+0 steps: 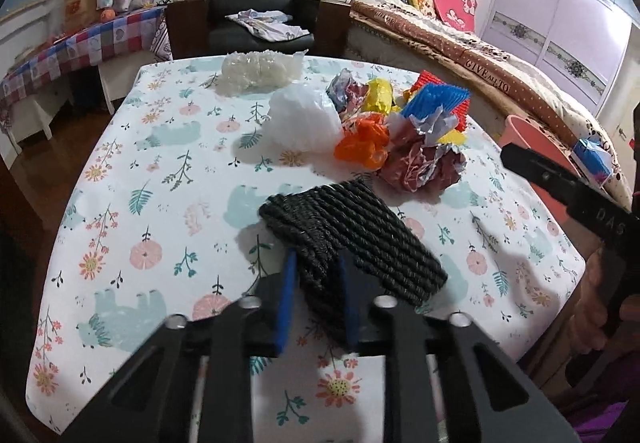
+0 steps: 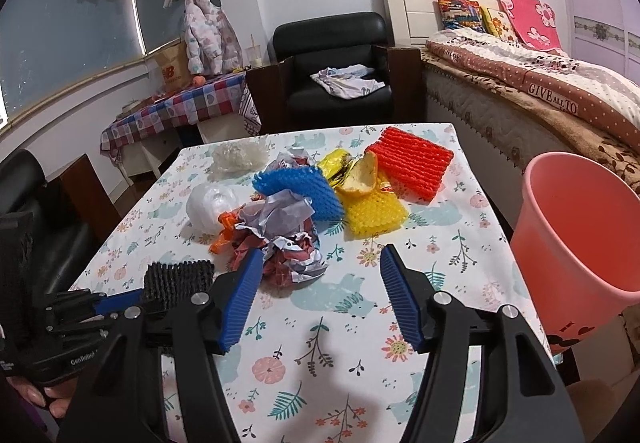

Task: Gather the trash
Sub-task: 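Grasp the crumpled foil wrapper with the right tool while the left tool holds the mesh pad, then carry the mesh pad and foil wrapper over the pink bucket with both tools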

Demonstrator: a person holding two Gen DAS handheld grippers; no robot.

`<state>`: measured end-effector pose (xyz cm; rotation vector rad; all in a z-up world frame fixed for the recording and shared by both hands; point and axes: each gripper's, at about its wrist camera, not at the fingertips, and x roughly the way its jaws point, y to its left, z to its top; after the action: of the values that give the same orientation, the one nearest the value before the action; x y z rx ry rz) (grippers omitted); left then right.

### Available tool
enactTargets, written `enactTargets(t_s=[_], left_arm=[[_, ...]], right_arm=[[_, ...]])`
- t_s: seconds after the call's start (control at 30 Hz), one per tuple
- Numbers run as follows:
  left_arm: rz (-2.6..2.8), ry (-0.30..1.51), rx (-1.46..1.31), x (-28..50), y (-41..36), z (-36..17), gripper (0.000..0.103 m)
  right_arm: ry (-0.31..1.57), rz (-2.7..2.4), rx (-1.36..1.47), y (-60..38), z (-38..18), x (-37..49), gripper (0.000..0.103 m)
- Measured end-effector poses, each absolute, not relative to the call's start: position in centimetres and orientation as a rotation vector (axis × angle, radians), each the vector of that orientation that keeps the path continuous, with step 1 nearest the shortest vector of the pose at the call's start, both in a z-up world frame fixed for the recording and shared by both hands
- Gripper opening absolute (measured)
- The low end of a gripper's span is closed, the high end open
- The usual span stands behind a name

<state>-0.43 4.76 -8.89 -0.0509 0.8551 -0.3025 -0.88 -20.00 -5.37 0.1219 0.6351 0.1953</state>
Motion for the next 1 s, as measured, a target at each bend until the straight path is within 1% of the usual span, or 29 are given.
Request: enactTargets(t_s=[0.23, 0.33, 0.5, 0.57, 0.67, 0.73, 0.8, 0.83, 0.93, 1.0], left_arm=[[-0.283, 0.784, -0.128, -0.3, 6.5, -7.1, 0.009], [-0.275, 0.756, -0.152, -0.2, 7.2, -6.3, 0.009], [-0.265, 0.734, -0.177, 0.0, 8.1, -5.7, 0.009], [-0.261, 0.734, -0.185, 0.2, 8.4, -5.7, 0.009], [-0.253, 0.742, -0.190, 0.4, 8.6, -6.0, 0.009], [-0.250, 0.746, -0.193, 0.5, 8.7, -6.2, 0.009], [-0.249, 0.743, -0.196, 0.6, 8.8, -6.0, 0.009], [-0.248, 0.740, -0.196, 0.6, 8.8, -5.9, 0.009], [-0.246, 0.726, -0.195, 0.8, 8.8, -5.4, 0.009], [-0.244, 0.720, -0.198, 0.8, 8.8, -5.0, 0.009]], right_arm=[[0.679, 0.233, 0.143, -19.5, -5.8, 0.2, 0.061], [0.712, 0.256, 0.152, -19.2, -6.0, 1.2, 0.055], [0.782, 0.273, 0.166, -18.7, -6.9, 3.1, 0.052], [0.812, 0.284, 0.176, -18.4, -7.4, 3.9, 0.048], [0.851, 0.294, 0.195, -18.4, -7.9, 4.6, 0.039], [0.861, 0.298, 0.195, -18.2, -8.0, 4.9, 0.029], [0.857, 0.299, 0.191, -18.1, -7.9, 4.7, 0.026], [0.853, 0.300, 0.189, -18.1, -7.8, 4.5, 0.022], [0.845, 0.312, 0.185, -18.1, -7.3, 3.9, 0.017], [0.831, 0.326, 0.177, -18.4, -6.6, 3.1, 0.016]])
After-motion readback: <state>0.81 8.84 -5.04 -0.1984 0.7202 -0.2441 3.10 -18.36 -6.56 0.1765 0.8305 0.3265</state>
